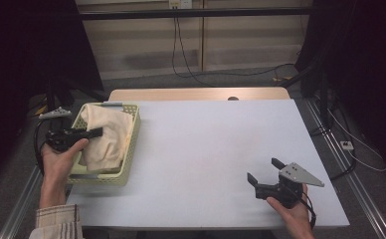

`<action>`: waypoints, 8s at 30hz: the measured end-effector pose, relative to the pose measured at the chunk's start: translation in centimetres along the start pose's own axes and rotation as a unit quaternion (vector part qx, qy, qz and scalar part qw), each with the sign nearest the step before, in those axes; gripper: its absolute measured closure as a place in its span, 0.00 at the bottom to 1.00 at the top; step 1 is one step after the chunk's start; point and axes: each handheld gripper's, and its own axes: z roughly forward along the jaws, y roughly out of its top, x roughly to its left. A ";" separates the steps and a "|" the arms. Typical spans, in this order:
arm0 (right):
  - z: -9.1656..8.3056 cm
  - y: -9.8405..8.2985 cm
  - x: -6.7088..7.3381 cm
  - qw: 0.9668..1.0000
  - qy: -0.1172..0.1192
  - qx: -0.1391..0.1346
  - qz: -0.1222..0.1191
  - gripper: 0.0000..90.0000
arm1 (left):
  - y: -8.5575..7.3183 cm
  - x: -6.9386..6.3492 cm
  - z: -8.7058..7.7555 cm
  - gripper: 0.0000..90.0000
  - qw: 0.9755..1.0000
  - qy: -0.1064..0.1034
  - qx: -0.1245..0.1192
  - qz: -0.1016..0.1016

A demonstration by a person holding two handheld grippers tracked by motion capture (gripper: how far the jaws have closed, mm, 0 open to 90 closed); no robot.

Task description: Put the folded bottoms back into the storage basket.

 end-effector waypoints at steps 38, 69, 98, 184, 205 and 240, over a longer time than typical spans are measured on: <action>0.4 -0.1 0.1 1.000 0.002 0.008 0.000 0.03 | 0.6 -1.0 4.4 0.84 0.995 0.072 0.054 0.041; 0.4 -0.1 0.0 1.000 0.003 0.008 0.002 0.03 | -0.3 1.7 5.4 0.82 0.993 0.098 0.064 0.007; 0.4 -0.1 0.1 1.000 0.005 0.009 0.000 0.04 | -1.3 3.1 6.2 0.77 0.984 0.157 0.085 -0.004; 0.1 -0.2 -0.4 1.000 0.002 0.005 0.013 0.04 | -0.9 2.5 3.2 0.11 0.985 0.166 -0.042 -0.012; 0.2 -0.1 -0.1 1.000 -0.003 0.007 0.006 0.04 | 0.2 1.3 1.6 0.05 0.983 0.152 -0.095 0.028; 0.1 -0.2 -0.6 1.000 -0.019 0.007 0.022 0.04 | -4.9 0.4 -4.0 0.07 0.982 0.155 -0.104 0.029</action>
